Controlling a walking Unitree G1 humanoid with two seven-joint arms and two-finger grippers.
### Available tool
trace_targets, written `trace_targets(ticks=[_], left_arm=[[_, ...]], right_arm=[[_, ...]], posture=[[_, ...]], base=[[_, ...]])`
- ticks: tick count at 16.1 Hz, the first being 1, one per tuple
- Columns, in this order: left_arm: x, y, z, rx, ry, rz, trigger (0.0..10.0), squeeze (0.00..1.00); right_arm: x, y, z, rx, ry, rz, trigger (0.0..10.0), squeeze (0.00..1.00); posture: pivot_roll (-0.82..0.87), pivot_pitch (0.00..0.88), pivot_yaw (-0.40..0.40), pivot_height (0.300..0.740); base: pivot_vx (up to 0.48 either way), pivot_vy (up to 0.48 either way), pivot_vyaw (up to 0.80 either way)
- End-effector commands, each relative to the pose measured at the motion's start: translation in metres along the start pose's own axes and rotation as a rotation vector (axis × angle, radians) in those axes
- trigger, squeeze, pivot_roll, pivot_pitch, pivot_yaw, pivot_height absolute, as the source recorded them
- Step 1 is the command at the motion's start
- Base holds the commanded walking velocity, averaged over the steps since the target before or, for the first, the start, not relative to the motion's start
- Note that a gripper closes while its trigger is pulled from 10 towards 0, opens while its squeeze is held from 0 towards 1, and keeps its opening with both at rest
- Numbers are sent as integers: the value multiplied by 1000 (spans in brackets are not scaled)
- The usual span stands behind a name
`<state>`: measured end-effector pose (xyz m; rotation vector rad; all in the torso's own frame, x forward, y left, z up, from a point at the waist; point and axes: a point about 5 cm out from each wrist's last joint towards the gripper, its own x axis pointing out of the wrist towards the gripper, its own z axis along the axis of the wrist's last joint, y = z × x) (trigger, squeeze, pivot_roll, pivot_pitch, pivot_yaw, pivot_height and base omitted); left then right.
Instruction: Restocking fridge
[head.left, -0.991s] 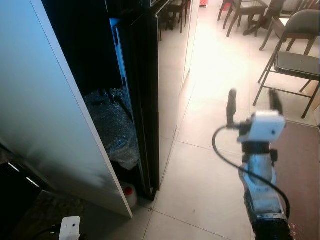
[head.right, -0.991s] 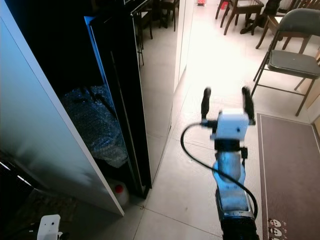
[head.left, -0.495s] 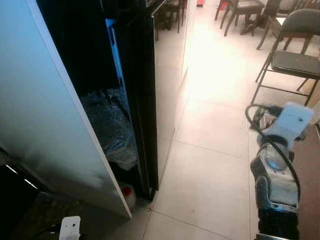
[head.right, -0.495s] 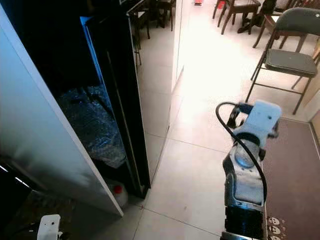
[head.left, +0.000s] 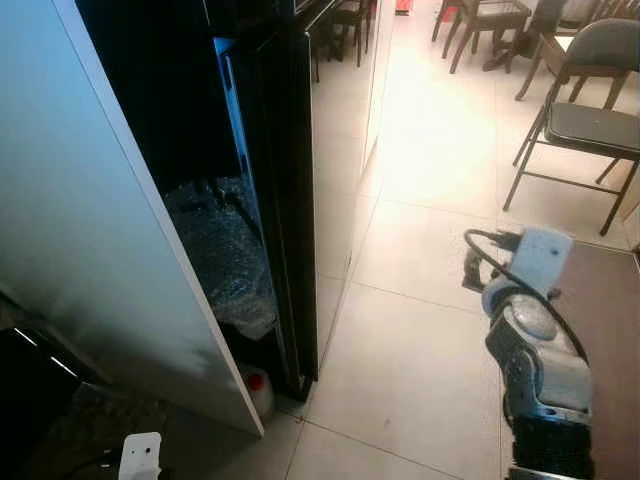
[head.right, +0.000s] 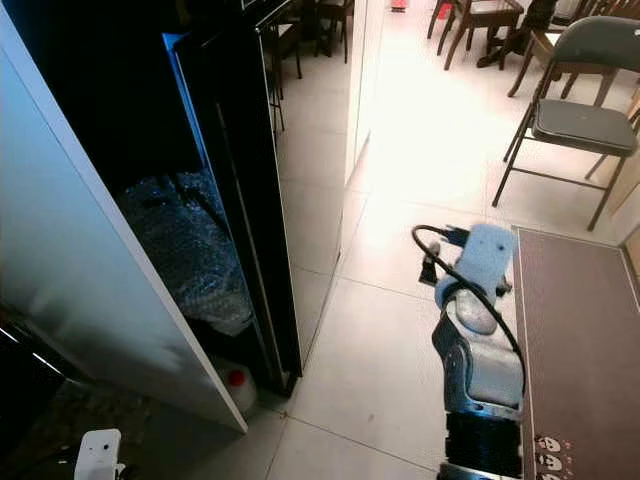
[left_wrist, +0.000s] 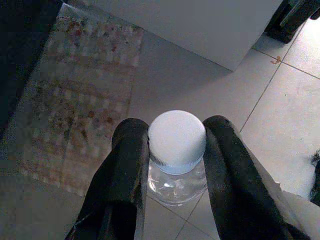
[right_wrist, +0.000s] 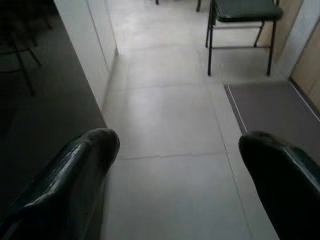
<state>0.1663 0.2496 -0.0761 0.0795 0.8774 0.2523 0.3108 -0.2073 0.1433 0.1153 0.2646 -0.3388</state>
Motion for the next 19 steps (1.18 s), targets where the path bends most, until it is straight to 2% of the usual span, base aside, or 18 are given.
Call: trace_targets(ticks=[1, 3, 7, 10, 16, 18, 19], left_arm=[[-2, 3, -7, 5, 30, 12, 10000, 0], [-2, 4, -8, 6, 32, 13, 10000, 0], [-2, 4, -7, 5, 31, 12, 10000, 0], [-1, 3, -6, 8, 28, 10, 10000, 0], [-2, 4, -8, 10, 31, 7, 10000, 0], [-2, 4, -9, 9, 34, 7, 10000, 0], [-2, 4, -9, 10, 35, 6, 10000, 0]], right_arm=[[-3, 4, 4, -19, -6, 42, 10000, 0], [-6, 12, 3, -47, 0, 152, 10000, 0], [-12, 24, -3, -5, 52, 312, 10000, 0], [-29, 46, -4, 30, 74, 602, 10000, 0], [-39, 48, -13, -8, 117, 747, 10000, 0], [-38, 44, -14, -23, 114, 740, 10000, 0], [-30, 36, -12, -43, 81, 655, 10000, 0]], posture=[[-49, 0, 35, 740], [-50, 0, 35, 740], [-52, 0, 36, 740], [-49, 0, 36, 740], [-49, 0, 36, 740], [-51, 0, 37, 740], [-50, 0, 35, 740]], base=[[0, 0, 0], [0, 0, 0], [0, 0, 0], [0, 0, 0], [0, 0, 0], [0, 0, 0], [0, 0, 0]])
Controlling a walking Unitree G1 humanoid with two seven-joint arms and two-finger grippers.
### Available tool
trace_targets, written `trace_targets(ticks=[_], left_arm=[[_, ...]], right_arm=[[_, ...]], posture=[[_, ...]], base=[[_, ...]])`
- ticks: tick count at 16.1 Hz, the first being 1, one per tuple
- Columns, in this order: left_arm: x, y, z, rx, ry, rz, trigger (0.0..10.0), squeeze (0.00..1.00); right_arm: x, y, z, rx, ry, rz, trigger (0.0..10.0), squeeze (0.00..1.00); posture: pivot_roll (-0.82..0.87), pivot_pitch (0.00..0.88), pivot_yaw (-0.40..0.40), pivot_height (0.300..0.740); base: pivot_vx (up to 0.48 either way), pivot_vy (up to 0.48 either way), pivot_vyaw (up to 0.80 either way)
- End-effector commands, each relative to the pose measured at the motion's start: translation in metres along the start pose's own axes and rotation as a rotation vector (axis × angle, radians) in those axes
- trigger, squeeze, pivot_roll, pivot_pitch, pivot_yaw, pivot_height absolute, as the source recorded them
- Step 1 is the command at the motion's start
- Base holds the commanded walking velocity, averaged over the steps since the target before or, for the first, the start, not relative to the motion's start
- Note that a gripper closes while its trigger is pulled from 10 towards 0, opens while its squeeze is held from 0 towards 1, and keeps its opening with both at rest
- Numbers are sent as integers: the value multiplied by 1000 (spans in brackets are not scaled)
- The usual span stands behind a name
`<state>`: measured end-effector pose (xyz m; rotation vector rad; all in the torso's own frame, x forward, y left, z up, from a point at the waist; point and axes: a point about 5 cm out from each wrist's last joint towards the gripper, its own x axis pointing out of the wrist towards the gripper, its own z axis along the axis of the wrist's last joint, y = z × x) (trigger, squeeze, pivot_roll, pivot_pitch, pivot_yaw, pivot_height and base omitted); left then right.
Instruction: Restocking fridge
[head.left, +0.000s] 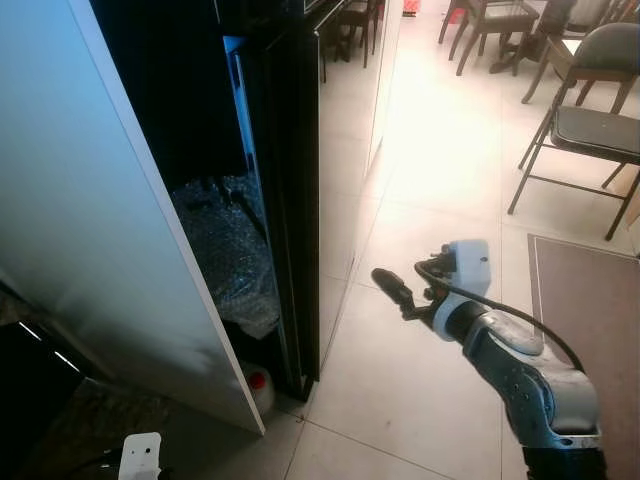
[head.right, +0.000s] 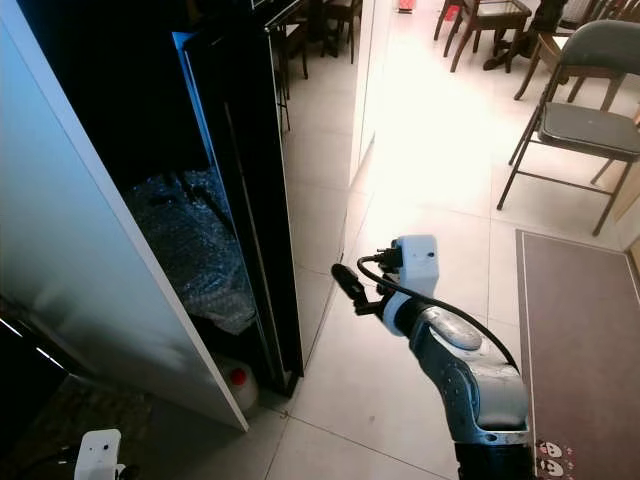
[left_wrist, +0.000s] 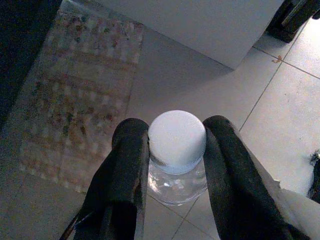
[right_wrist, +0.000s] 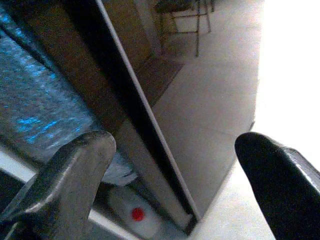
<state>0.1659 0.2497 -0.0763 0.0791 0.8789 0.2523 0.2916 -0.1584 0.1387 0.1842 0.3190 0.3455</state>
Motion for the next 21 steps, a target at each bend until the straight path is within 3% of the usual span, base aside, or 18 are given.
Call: trace_targets(ticks=[1, 4, 5, 6, 7, 9, 11, 13, 16, 21], left_arm=[[-2, 4, -9, 10, 35, 7, 10000, 0], [-2, 3, -8, 9, 36, 7, 10000, 0], [-2, 3, -8, 9, 37, 7, 10000, 0], [-2, 2, -8, 8, 37, 8, 10000, 0], [-2, 2, -8, 7, 38, 8, 10000, 0], [-2, 2, -8, 5, 40, 7, 10000, 0], [-2, 3, -8, 0, 39, 10, 10000, 0], [-1, 4, -7, -1, 38, 14, 10000, 0], [-1, 5, -6, -1, 36, 17, 10000, 0], [-1, 7, -5, 0, 39, 16, 10000, 0]], right_arm=[[-1, -23, 6, -21, -51, -165, 10000, 0], [-12, -68, -2, -70, -23, -453, 10000, 0], [-16, -81, -11, -91, 12, -498, 10000, 0], [-20, -93, -22, -194, 72, -556, 10000, 0], [-22, -98, -29, -190, 90, -577, 10000, 0], [-34, -127, -76, -141, 232, -704, 10000, 0], [-57, -144, -129, -101, 406, -787, 10000, 0], [-74, -138, -170, -156, 523, -758, 10000, 0], [-98, -110, -228, -98, 702, -640, 10000, 0], [-113, -92, -257, 7, 743, -630, 10000, 0]], posture=[[-48, 0, 34, 740], [-48, 0, 33, 740], [-50, 0, 32, 740], [-51, 0, 30, 740], [-52, 0, 31, 740], [-54, 0, 27, 740], [-52, 0, 27, 740], [-58, 0, 33, 740], [-55, 0, 40, 740], [-66, 0, 60, 740]], base=[[0, 0, 0], [0, 0, 0], [0, 0, 0], [0, 0, 0], [0, 0, 0], [0, 0, 0], [0, 0, 0], [0, 0, 0], [0, 0, 0], [0, 0, 0]])
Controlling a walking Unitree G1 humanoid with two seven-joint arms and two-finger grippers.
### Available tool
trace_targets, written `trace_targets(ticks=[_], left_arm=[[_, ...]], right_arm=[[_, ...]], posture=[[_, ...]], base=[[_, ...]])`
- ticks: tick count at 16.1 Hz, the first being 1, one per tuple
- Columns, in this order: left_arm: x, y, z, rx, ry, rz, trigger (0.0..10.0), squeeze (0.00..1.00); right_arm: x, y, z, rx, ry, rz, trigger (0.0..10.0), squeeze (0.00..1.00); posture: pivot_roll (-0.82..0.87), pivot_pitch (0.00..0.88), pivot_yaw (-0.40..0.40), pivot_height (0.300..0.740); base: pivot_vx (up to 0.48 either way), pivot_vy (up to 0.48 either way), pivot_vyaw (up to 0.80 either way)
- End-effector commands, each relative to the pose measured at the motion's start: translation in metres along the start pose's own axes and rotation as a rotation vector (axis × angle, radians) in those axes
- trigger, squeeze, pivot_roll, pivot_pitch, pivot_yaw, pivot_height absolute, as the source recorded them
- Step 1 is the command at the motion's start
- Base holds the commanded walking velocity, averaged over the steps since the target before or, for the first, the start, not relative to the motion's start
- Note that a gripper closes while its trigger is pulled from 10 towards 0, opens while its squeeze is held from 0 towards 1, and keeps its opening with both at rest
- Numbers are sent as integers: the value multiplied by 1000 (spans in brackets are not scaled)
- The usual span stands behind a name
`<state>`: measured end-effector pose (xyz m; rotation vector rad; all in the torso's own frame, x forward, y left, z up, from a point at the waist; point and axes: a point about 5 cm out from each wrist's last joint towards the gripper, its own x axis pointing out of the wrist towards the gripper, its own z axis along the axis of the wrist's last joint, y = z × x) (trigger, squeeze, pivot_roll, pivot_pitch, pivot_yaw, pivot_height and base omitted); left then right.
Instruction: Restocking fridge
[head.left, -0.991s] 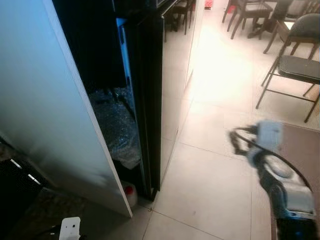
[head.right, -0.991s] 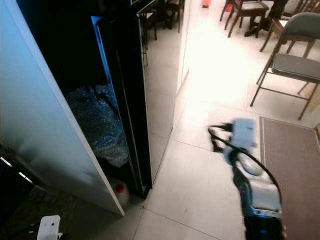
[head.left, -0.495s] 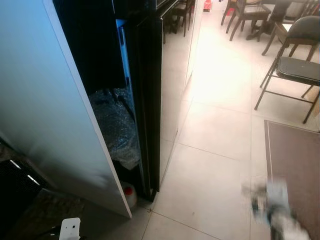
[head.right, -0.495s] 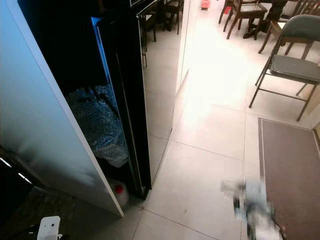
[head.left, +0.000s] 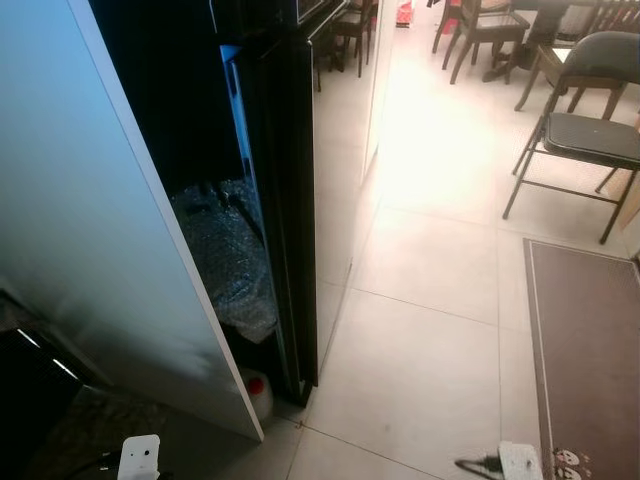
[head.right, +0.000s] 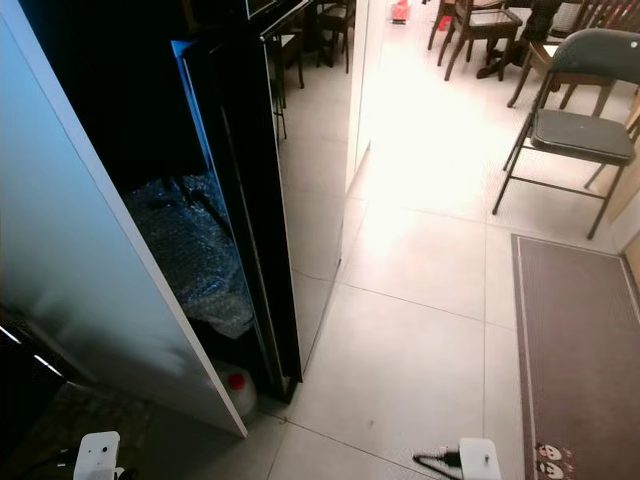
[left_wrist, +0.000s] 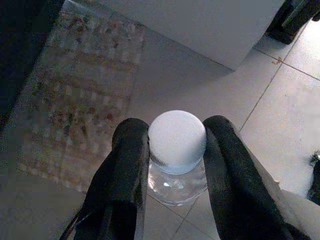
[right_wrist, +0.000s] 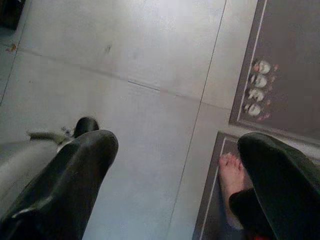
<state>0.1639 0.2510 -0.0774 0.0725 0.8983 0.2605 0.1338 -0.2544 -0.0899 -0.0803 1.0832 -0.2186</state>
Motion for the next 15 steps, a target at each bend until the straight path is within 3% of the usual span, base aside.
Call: trace_targets(ticks=[1, 2, 3, 5, 6, 10, 15], left_arm=[[0, 6, -2, 10, 18, 8, 10000, 0], [0, 6, -1, 9, 17, 8, 10000, 0], [0, 6, 1, 1, 11, 11, 10000, 0], [1, 6, 2, -2, 9, 13, 10000, 0], [1, 7, 2, -2, 9, 13, 10000, 0], [0, 7, 1, -4, 8, 14, 10000, 0], [-1, 10, -4, 6, 22, 12, 10000, 0]], right_arm=[[-1, 9, -11, -7, 36, 33, 10000, 0], [-1, 12, -14, -76, 50, 57, 10000, 0], [-1, 14, -14, -70, 41, 55, 10000, 0], [-1, 13, -11, 48, 21, 30, 10000, 0], [0, 10, -10, 149, 10, -1, 10000, 0], [-2, 10, -20, 267, 37, -48, 10000, 0], [-4, 10, -31, 301, 84, -83, 10000, 0]], posture=[[-69, 0, 60, 740], [-65, 0, 59, 740], [-50, 0, 54, 740], [-35, 0, 53, 740], [-34, 0, 52, 740], [-32, 0, 54, 740], [-39, 0, 62, 740]], base=[[0, 0, 0], [0, 0, 0], [0, 0, 0], [0, 0, 0], [0, 0, 0], [0, 0, 0], [0, 0, -520]])
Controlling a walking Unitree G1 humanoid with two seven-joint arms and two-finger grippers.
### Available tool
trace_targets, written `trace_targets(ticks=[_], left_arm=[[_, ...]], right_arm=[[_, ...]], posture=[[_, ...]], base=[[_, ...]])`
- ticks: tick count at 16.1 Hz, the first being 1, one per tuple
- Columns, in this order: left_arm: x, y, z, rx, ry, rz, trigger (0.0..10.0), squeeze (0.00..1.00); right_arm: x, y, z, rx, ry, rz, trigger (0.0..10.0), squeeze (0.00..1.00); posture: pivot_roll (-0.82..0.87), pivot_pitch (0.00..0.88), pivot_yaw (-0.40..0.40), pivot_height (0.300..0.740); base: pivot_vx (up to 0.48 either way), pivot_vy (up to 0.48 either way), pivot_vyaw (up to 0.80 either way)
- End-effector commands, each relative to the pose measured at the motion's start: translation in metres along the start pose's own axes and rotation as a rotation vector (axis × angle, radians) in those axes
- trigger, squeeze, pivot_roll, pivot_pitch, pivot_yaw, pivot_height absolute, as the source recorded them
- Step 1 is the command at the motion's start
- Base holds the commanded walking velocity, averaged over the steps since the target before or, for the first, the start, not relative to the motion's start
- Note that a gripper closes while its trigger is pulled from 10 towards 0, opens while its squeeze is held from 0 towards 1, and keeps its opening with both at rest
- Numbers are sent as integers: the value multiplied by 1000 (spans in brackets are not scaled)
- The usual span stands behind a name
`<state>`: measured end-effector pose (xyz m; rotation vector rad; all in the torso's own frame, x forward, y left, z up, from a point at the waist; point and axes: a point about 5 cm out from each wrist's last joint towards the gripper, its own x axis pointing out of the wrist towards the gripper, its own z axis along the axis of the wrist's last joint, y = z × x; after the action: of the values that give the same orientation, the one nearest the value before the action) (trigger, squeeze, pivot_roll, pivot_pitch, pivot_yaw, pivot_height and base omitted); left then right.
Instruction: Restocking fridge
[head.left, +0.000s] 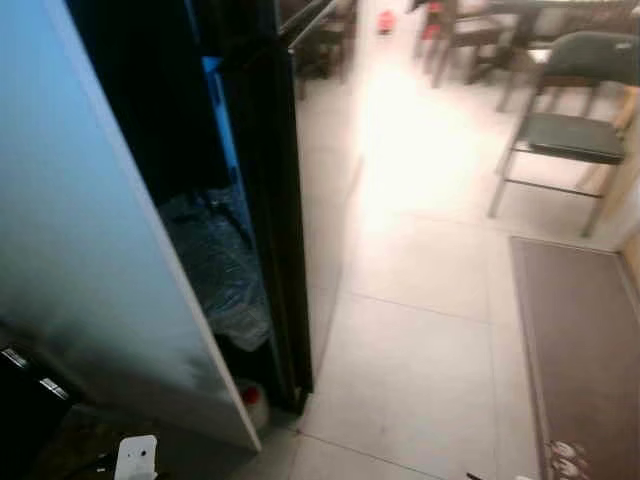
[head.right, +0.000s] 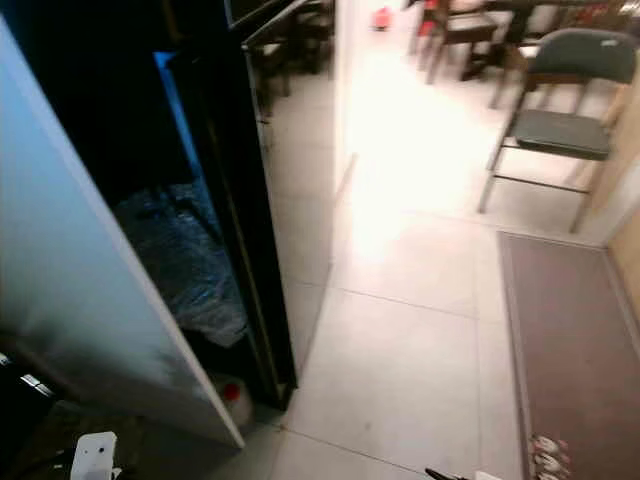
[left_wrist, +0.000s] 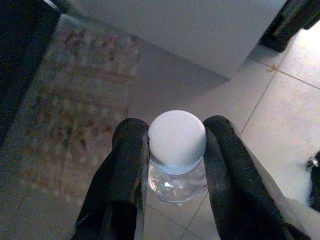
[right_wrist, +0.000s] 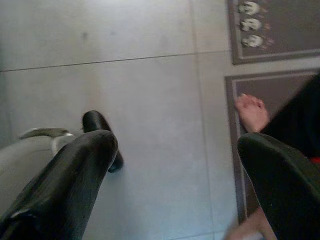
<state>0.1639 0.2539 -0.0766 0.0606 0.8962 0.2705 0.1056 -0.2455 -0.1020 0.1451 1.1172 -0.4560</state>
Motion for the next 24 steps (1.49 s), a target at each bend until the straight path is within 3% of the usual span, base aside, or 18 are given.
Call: trace_targets(ticks=[1, 9, 16, 20, 24], left_arm=[[-1, 8, -6, 21, 25, 9, 10000, 0], [-4, 14, -13, 21, 41, 13, 10000, 0], [-2, 2, -9, 12, 31, 2, 10000, 0], [-2, 2, -8, 8, 29, 2, 10000, 0], [-1, 4, -4, 6, 14, 4, 10000, 0]], right_arm=[[0, 7, -2, 7, -5, 8, 10000, 0], [-1, 10, -6, 13, -19, 33, 10000, 0], [-1, 5, -2, 33, -40, -1, 10000, 0], [-1, 5, -2, 46, -35, 1, 10000, 0], [-1, 5, -3, 43, -32, 4, 10000, 0]], posture=[[-40, 0, 62, 740], [-36, 0, 59, 740], [-34, 0, 52, 740], [-29, 0, 50, 740], [-28, 0, 51, 740]], base=[[0, 0, 0], [0, 0, -98], [0, 251, -225], [0, 253, 0], [0, 256, -734]])
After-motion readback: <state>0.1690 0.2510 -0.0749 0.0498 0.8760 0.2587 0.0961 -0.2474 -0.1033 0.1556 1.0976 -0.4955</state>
